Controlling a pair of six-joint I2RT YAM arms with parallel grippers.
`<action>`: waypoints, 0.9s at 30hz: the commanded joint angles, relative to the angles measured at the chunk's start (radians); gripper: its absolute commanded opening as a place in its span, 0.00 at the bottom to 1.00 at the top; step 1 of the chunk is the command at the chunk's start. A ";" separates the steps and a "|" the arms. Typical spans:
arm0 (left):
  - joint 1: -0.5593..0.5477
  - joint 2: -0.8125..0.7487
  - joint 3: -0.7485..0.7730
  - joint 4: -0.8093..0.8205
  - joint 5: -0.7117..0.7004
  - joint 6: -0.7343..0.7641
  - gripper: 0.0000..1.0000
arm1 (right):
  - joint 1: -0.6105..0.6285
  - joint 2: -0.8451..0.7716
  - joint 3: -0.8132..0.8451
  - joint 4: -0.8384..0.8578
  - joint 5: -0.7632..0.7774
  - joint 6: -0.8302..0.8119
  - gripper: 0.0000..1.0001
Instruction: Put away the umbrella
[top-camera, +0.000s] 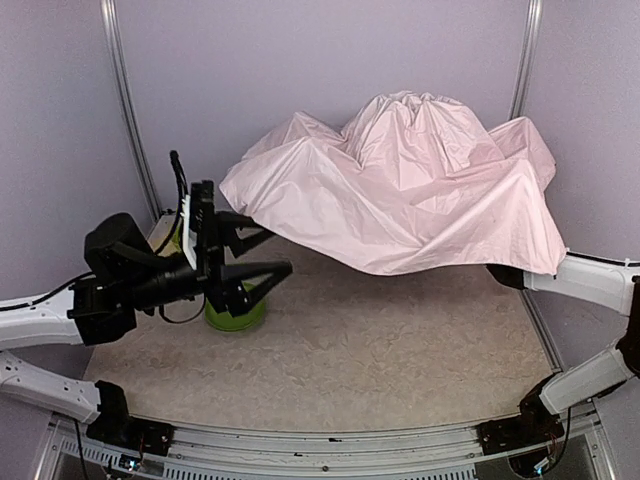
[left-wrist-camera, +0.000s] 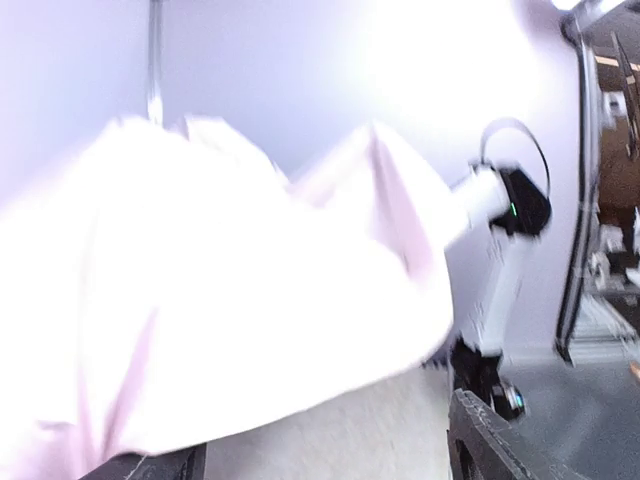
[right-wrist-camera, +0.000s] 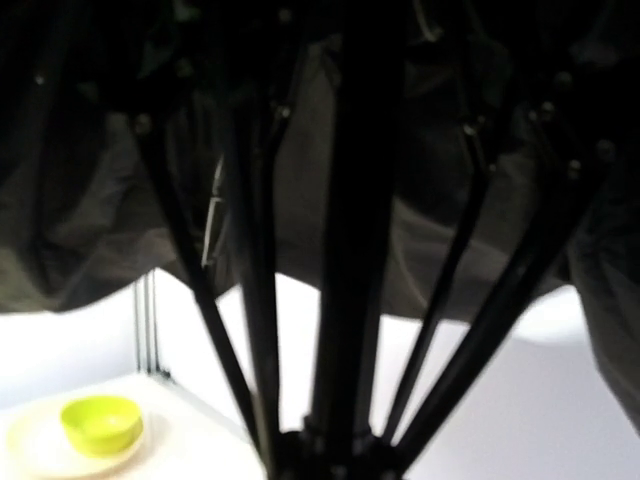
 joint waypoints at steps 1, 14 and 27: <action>0.040 -0.039 0.241 -0.195 -0.058 -0.163 0.84 | 0.019 0.014 -0.099 0.104 -0.152 -0.120 0.00; 0.140 0.125 0.499 -0.452 -0.094 -0.117 0.99 | 0.205 0.151 -0.224 0.381 -0.160 -0.112 0.00; 0.246 0.324 0.431 -0.376 -0.072 -0.098 0.99 | 0.297 0.259 -0.182 0.496 -0.150 -0.112 0.00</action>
